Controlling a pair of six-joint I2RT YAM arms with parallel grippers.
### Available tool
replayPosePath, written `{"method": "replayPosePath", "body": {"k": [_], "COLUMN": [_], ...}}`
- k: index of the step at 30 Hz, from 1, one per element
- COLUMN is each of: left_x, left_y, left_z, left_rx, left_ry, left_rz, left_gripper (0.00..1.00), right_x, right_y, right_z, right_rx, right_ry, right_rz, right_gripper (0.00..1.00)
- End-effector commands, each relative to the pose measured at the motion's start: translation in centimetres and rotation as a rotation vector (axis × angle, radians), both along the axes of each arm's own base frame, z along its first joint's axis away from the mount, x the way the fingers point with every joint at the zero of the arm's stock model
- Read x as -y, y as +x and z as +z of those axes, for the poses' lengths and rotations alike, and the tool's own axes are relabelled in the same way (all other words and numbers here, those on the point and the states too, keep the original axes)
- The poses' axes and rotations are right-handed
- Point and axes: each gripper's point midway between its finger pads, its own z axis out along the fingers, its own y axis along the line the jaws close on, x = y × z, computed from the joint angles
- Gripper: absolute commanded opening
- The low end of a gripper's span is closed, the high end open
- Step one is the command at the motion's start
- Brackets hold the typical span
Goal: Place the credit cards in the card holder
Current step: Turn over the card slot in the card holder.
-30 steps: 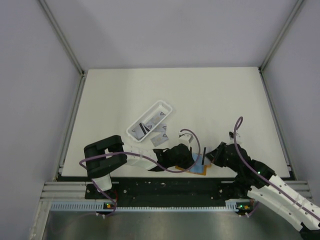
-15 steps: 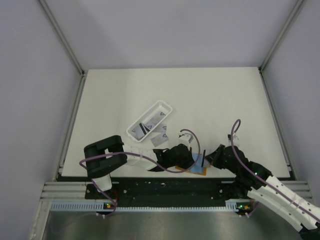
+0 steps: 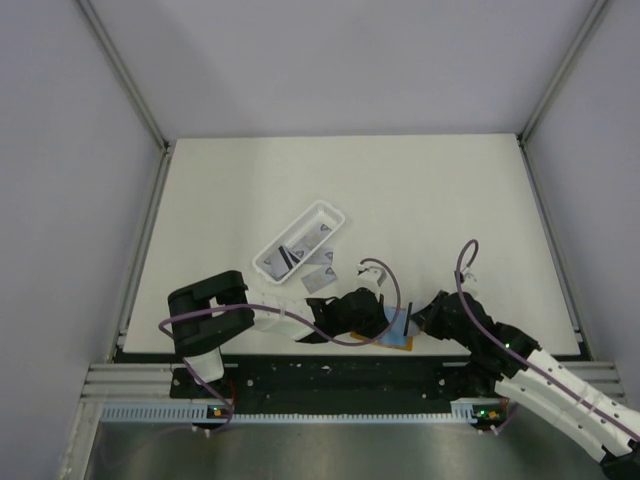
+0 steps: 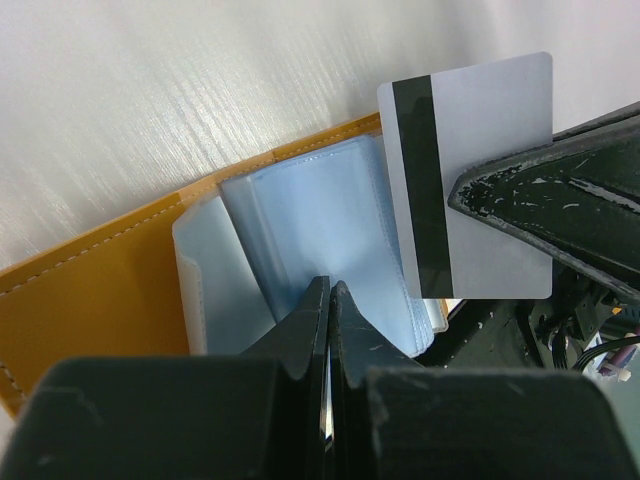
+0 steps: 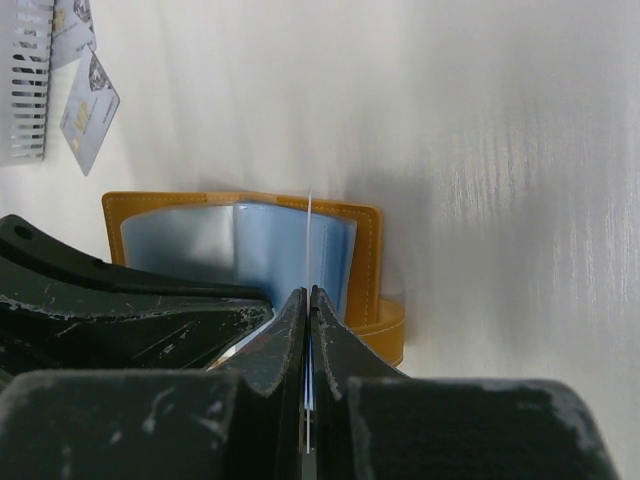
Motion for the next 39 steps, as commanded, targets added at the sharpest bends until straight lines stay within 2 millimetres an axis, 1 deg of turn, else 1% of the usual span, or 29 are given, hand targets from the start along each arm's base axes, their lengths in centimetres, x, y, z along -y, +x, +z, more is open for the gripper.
{"method": "replayPosePath", "body": {"k": [1, 7, 10, 14, 21, 27, 31, 39], "left_x": [-4.1, -4.1, -4.1, -4.1, -4.3, -4.3, -4.2, -4.3], "left_y": [-0.8, -0.8, -0.8, -0.8, -0.8, -0.8, -0.8, -0.8], "left_z": [-4.0, -3.9, -3.9, -4.0, -3.9, -3.8, -3.8, -3.9], "left_rx": [-0.036, -0.035, -0.035, -0.035, -0.033, -0.034, -0.034, -0.034], "left_ry": [0.183, 0.182, 0.183, 0.185, 0.184, 0.182, 0.182, 0.182], "left_rz": [0.006, 0.005, 0.003, 0.004, 0.007, 0.010, 0.006, 0.008], "left_gripper": [0.00, 0.00, 0.00, 0.00, 0.00, 0.00, 0.00, 0.00], "right_x": [-0.1, 0.0, -0.1, -0.1, -0.2, -0.4, -0.4, -0.9], "right_y": [0.2, 0.2, 0.2, 0.5, 0.9, 1.0, 1.1, 0.9], "right_z": [-0.3, -0.8, -0.7, 0.2, 2.8, 3.5, 3.4, 1.6], "right_rx": [0.005, -0.007, -0.006, 0.016, 0.063, 0.068, 0.066, 0.032], "right_ry": [0.005, -0.002, 0.002, 0.014, 0.038, 0.046, 0.051, 0.061], "right_rz": [-0.015, -0.019, -0.020, -0.024, -0.032, -0.027, -0.031, -0.025], "right_gripper": [0.00, 0.00, 0.00, 0.00, 0.00, 0.00, 0.00, 0.00]}}
